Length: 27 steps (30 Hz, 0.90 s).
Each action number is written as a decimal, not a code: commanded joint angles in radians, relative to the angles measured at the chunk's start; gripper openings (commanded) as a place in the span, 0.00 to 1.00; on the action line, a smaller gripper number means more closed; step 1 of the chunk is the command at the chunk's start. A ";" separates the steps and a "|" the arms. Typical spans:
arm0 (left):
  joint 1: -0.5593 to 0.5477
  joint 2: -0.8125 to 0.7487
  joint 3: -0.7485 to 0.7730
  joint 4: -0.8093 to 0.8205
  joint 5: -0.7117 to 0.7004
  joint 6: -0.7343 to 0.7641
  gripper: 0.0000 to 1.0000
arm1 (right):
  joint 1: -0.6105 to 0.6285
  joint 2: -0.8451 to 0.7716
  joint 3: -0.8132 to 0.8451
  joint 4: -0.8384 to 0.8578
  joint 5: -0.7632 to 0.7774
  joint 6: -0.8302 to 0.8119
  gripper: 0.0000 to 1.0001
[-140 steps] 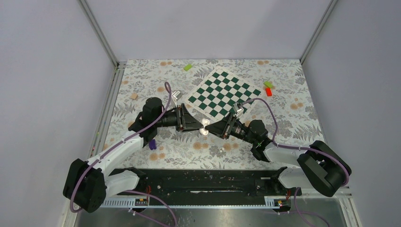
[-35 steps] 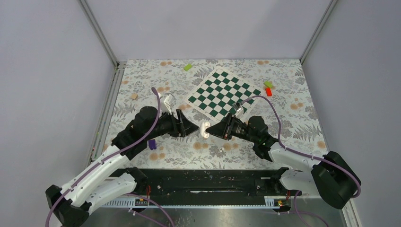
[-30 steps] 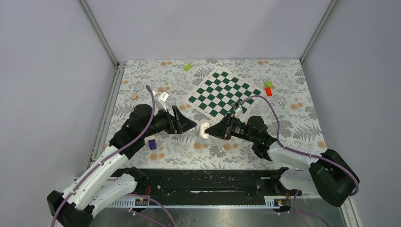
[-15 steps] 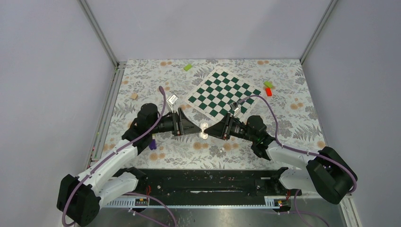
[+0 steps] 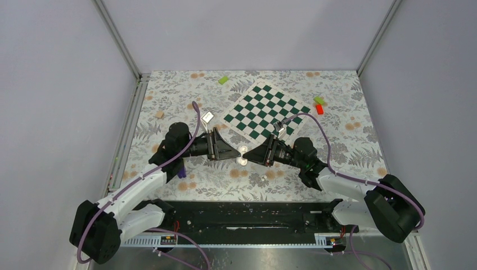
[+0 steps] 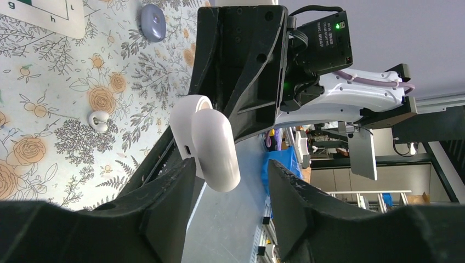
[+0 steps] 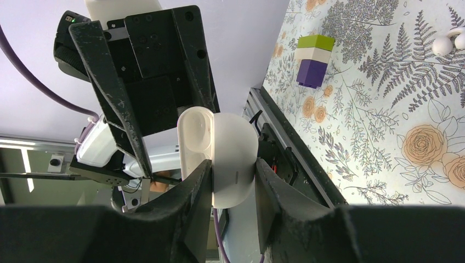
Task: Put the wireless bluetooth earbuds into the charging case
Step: Pass from the right arm to the left
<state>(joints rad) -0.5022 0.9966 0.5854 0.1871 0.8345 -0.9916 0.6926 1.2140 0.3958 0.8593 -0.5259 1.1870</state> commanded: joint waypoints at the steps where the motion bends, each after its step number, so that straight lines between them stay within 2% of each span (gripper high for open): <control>1: 0.004 0.011 -0.004 0.098 0.030 -0.019 0.50 | -0.003 -0.009 0.044 0.057 -0.021 0.007 0.12; 10: 0.004 0.027 -0.010 0.095 0.045 -0.015 0.49 | -0.004 -0.009 0.047 0.053 -0.018 0.006 0.12; 20: 0.004 0.039 -0.008 0.091 0.040 -0.013 0.35 | -0.003 -0.010 0.049 0.049 -0.018 0.006 0.12; 23: 0.004 0.043 -0.003 0.088 0.045 -0.010 0.42 | -0.004 -0.011 0.050 0.048 -0.019 0.007 0.12; 27: 0.004 0.043 -0.005 0.088 0.041 -0.013 0.39 | -0.002 -0.011 0.051 0.046 -0.019 0.006 0.12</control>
<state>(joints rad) -0.5022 1.0401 0.5785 0.2195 0.8566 -1.0107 0.6926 1.2140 0.4065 0.8585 -0.5259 1.1873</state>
